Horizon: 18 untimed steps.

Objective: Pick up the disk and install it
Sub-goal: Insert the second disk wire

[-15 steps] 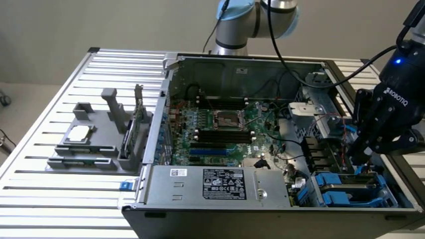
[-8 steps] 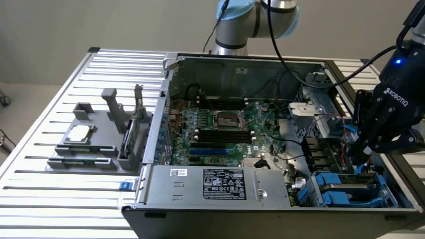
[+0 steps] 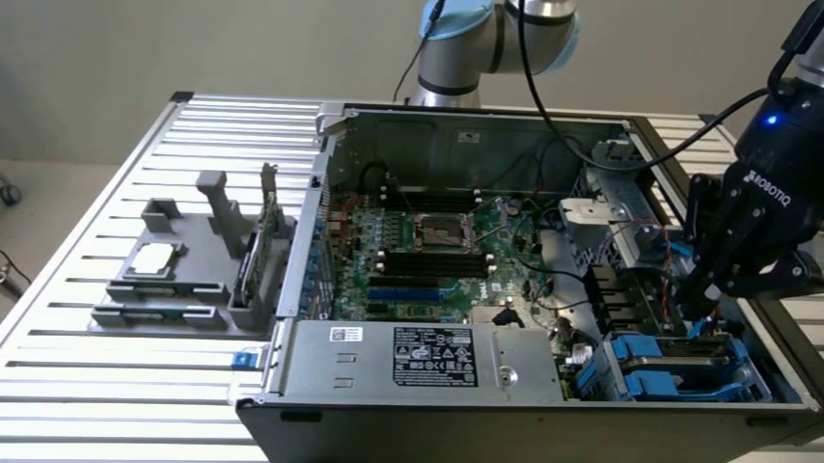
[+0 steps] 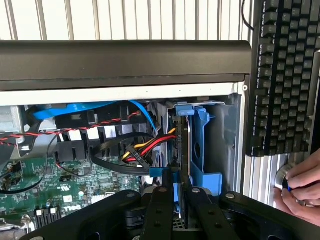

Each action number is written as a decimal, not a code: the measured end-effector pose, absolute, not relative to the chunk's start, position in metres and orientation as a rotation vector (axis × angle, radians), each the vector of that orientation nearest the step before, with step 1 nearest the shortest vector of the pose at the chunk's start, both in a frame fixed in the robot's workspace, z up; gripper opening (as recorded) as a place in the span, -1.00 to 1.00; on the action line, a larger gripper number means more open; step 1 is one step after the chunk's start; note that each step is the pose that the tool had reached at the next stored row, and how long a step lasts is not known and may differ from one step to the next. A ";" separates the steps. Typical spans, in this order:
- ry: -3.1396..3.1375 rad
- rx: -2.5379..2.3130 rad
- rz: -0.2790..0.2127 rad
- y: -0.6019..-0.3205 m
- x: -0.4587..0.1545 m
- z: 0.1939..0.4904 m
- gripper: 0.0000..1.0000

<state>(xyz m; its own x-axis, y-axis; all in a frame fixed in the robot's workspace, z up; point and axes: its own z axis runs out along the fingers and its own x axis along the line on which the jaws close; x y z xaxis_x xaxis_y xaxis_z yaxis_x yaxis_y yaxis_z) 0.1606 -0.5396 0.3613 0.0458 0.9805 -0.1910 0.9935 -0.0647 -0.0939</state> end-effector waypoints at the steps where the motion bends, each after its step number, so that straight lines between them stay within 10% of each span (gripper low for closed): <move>1: 2.107 2.223 -0.314 -0.540 0.160 0.361 -0.67; 18: 2.163 2.232 -0.201 -0.557 0.156 0.356 -0.67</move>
<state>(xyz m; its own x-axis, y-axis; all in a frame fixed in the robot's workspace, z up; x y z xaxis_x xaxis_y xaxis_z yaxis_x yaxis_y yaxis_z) 0.1555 -0.5574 0.3556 0.0272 0.9935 -0.1107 0.9969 -0.0351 -0.0704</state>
